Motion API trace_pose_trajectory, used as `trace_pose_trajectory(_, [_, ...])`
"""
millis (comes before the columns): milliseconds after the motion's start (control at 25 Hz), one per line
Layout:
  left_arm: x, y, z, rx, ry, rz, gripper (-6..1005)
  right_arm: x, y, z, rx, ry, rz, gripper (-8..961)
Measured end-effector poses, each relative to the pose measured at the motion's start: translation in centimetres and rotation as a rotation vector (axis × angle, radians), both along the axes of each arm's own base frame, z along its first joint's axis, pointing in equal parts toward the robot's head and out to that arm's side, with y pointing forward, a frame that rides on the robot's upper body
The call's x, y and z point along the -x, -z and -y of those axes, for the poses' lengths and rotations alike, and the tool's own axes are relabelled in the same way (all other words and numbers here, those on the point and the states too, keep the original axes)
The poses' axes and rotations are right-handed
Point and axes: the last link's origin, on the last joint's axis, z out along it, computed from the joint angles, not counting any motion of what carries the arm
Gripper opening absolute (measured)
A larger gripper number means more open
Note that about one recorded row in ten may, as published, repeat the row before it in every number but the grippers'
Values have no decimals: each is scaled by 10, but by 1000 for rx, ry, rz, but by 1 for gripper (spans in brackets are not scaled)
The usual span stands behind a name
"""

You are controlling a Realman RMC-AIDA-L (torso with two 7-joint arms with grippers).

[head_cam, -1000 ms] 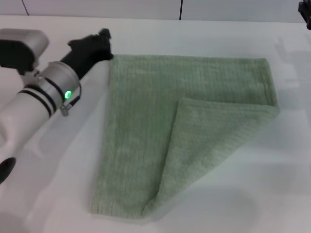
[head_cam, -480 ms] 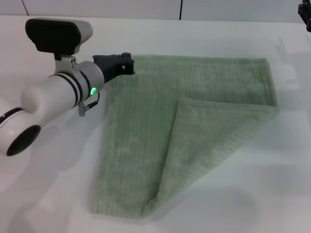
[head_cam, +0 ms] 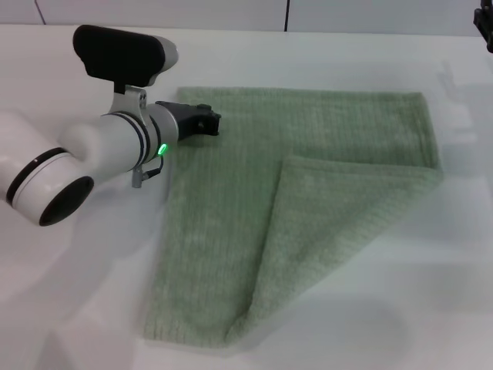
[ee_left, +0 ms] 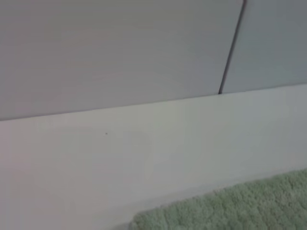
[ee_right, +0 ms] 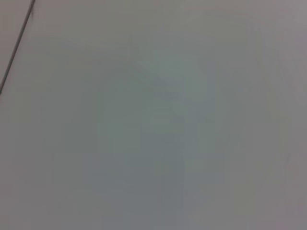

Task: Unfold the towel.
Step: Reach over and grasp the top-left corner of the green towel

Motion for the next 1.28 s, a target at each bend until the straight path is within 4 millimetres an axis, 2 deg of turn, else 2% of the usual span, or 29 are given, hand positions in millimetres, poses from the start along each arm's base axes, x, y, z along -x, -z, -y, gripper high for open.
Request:
trace_pose_trajectory(1040, [-1, 2, -2, 10, -3, -31, -2, 0, 0, 0, -1, -2, 14, 807])
trace_pose_trajectory(1160, [-1, 2, -2, 10, -5, -32, -2, 5, 1, -1, -1, -14, -8, 807])
trace_pose_trajectory(1280, [0, 2, -2, 10, -6, -33, -2, 19, 6, -1, 21, -41, -64, 807])
